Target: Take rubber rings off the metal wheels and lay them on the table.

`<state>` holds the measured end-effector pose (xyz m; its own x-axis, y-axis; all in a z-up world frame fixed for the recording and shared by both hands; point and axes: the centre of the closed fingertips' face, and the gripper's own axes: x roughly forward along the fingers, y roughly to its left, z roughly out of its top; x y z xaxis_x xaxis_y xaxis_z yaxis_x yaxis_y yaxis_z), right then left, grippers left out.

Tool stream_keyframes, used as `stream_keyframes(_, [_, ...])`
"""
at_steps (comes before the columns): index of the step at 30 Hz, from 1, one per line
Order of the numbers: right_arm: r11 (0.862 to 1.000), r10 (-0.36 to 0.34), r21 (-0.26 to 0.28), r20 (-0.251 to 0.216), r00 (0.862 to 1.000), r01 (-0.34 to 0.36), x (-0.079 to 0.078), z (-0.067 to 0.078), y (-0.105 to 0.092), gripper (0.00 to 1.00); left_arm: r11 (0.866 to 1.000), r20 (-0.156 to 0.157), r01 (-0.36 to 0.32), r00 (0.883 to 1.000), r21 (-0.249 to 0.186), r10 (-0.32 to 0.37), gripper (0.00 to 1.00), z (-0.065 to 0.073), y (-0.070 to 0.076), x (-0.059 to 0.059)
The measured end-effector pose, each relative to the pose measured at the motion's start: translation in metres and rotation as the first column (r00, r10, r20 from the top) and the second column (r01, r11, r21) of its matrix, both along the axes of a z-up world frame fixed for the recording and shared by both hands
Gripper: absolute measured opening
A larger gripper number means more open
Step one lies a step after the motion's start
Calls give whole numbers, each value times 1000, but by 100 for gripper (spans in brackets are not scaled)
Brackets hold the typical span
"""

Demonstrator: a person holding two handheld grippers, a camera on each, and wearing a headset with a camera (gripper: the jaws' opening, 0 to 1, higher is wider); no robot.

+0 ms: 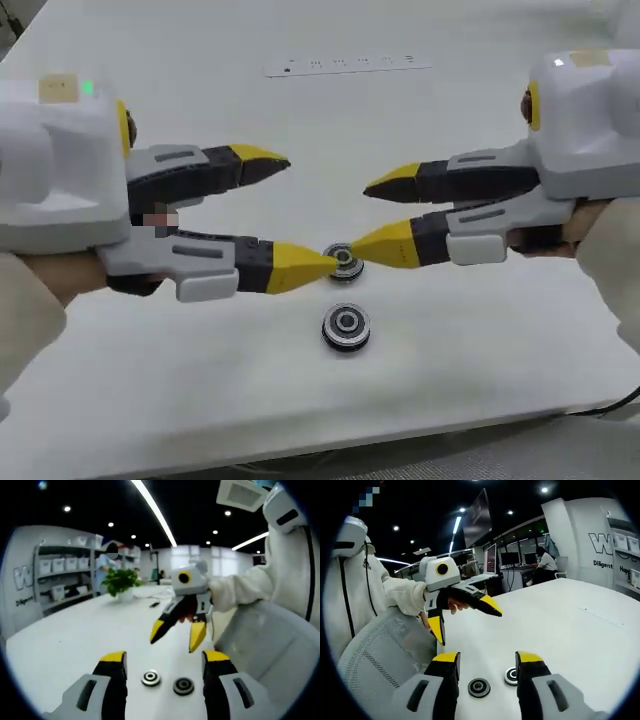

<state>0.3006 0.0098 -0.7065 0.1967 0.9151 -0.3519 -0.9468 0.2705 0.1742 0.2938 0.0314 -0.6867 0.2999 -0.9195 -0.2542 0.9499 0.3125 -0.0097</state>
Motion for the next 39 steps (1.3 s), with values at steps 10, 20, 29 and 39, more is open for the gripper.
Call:
stream_keyframes(10, [993,51,-105,-95,994,-61,-26,-42,1,39,993,-81,73,995,93,-65,53,-43,-15,-23])
stream_keyframes(20, [963,113,-235,-105,988,-135,-41,-79,-1,33,992,-107,71,993,105,-60,45,-63,-22,-25])
stream_keyframes(29, [948,118,-284,-94,989,-140,-40,-94,-3,28,985,-105,66,993,162,-49,38,-84,-25,-25])
stream_keyframes(39, [928,147,-334,-75,986,-164,-40,-102,-3,23,972,-75,70,996,226,-55,25,-102,-28,-23])
